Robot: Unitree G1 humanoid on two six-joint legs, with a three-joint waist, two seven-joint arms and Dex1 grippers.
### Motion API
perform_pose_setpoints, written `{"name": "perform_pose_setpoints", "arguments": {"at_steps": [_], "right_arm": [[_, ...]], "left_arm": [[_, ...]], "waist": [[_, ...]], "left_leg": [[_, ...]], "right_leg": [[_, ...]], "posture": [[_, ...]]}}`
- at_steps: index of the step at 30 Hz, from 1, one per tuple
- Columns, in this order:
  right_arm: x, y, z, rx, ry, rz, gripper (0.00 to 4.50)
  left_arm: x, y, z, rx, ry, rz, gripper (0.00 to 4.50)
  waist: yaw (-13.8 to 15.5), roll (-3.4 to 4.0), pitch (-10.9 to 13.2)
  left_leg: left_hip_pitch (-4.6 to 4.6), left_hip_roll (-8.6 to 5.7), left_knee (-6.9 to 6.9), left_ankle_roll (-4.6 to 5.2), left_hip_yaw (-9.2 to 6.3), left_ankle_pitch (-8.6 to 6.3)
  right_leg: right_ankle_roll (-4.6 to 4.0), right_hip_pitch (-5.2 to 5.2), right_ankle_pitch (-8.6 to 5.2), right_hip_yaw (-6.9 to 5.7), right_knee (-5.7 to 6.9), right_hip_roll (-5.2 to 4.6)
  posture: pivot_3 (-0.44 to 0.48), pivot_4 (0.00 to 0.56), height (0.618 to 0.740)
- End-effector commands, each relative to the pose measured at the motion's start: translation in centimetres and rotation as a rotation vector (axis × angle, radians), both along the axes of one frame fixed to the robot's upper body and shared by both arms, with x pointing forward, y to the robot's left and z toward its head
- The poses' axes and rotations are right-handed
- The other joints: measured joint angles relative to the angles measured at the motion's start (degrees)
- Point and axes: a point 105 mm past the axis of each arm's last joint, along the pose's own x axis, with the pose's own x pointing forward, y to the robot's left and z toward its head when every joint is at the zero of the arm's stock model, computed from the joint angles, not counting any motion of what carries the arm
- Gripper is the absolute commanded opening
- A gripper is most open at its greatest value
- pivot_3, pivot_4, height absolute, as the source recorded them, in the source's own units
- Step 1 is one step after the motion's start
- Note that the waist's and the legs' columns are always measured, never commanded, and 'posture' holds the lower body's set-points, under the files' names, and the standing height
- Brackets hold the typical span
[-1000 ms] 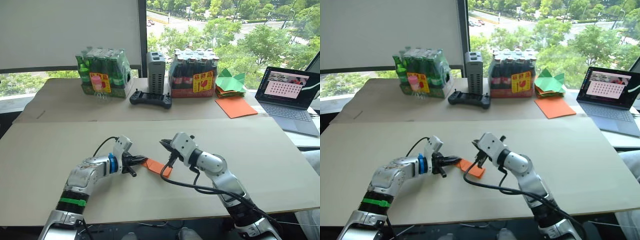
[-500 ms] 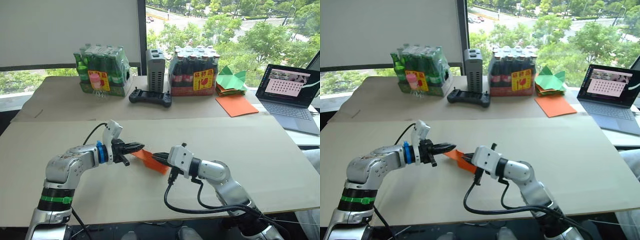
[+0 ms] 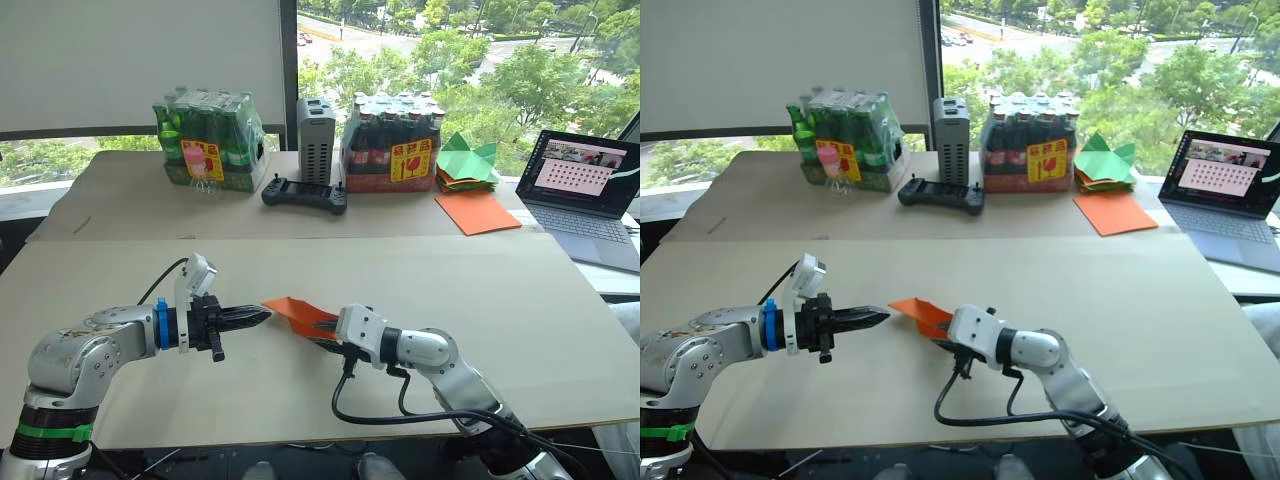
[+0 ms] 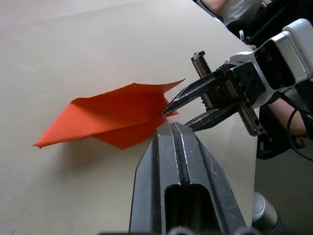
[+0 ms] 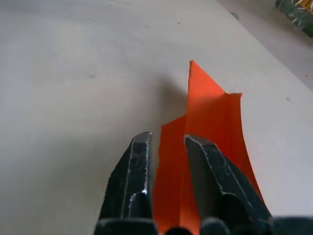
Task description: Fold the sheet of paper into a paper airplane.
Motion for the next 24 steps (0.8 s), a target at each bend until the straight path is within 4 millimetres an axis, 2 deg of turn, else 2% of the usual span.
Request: {"name": "perform_pose_setpoints", "arguments": {"at_steps": [1,3,11,15,21,24], "right_arm": [[0.7,0.1,2.3,0.061,-0.034,-0.02,2.48],[1.1,0.0,2.6,0.07,-0.035,-0.035,3.23],[2.4,-0.1,3.2,0.096,0.017,-0.07,3.23],[2.4,0.2,4.3,0.117,0.02,-0.021,3.23],[1.3,0.6,6.5,0.178,-0.002,0.107,3.23],[-0.2,0.9,7.6,0.208,0.012,0.214,3.23]], "left_arm": [[-0.2,0.0,0.7,-0.01,-0.043,-0.005,0.0],[-0.2,-0.1,0.5,-0.013,-0.041,-0.001,0.0],[-0.7,-0.3,0.9,-0.014,-0.062,-0.02,0.0],[-0.6,-0.2,1.4,-0.011,-0.074,-0.019,0.0],[-0.5,-0.2,1.4,-0.011,-0.078,-0.011,0.0],[-0.5,0.0,1.3,-0.012,-0.076,0.008,0.0]], "waist": [[-0.2,0.0,0.0],[-0.2,0.0,0.0],[-0.1,0.0,0.0],[-0.2,0.0,0.0],[-0.1,0.0,0.0],[-0.2,0.01,0.0]], "left_leg": [[0.01,0.0,0.0,0.0,0.0,0.0],[0.02,0.01,0.0,0.0,0.0,0.0],[0.01,0.01,0.0,0.0,0.0,0.0],[0.02,0.01,0.0,0.0,0.0,0.0],[0.02,0.01,0.0,0.0,0.0,0.0],[0.01,0.01,0.0,0.0,0.0,0.0]], "right_leg": [[0.0,0.0,0.0,0.0,0.0,0.0],[-0.01,0.0,0.01,0.01,0.02,0.01],[-0.01,0.0,0.01,0.0,0.02,0.0],[-0.02,0.0,0.01,0.0,0.03,0.0],[-0.02,0.01,0.01,0.0,0.02,0.0],[-0.02,0.0,0.01,0.0,0.02,0.0]], "posture": [[0.0,0.15,0.74],[0.0,0.15,0.74],[0.0,0.15,0.74],[0.0,0.15,0.74],[0.0,0.15,0.74],[0.0,0.15,0.74]]}}
